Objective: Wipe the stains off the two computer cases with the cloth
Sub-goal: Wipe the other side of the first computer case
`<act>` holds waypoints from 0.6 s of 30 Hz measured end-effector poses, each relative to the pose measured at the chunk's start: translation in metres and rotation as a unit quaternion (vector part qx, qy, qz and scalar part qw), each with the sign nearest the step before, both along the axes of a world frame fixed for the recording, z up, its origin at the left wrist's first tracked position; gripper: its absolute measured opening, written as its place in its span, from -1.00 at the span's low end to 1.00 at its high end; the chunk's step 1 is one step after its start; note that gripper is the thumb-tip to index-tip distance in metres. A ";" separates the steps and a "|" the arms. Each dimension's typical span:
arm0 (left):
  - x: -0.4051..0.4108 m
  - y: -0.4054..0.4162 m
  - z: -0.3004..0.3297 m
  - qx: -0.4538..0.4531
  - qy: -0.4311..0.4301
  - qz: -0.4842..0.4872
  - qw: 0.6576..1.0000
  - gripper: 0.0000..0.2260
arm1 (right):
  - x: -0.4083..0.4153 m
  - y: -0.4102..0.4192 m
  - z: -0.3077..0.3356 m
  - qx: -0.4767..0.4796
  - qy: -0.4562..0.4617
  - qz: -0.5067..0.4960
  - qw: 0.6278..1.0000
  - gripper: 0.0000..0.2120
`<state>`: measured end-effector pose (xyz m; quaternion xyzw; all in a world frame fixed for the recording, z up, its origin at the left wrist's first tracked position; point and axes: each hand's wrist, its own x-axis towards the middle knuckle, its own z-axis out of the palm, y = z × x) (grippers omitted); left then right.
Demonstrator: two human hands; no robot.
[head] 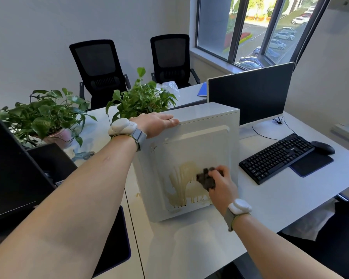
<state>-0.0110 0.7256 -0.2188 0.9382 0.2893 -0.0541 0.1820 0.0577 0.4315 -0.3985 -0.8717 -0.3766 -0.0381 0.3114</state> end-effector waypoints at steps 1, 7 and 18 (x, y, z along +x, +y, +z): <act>0.000 -0.001 0.001 0.003 0.001 -0.001 1.000 -0.01 | -0.002 -0.003 -0.001 0.007 0.018 -0.017 1.000 -0.75; 0.004 0.004 0.001 -0.022 0.001 0.007 1.000 -0.03 | -0.011 0.015 0.028 0.109 -0.014 0.013 0.994 -0.61; -0.001 -0.003 0.005 -0.014 0.001 0.007 1.000 -0.07 | -0.017 0.036 0.054 0.139 -0.055 0.032 0.988 -0.54</act>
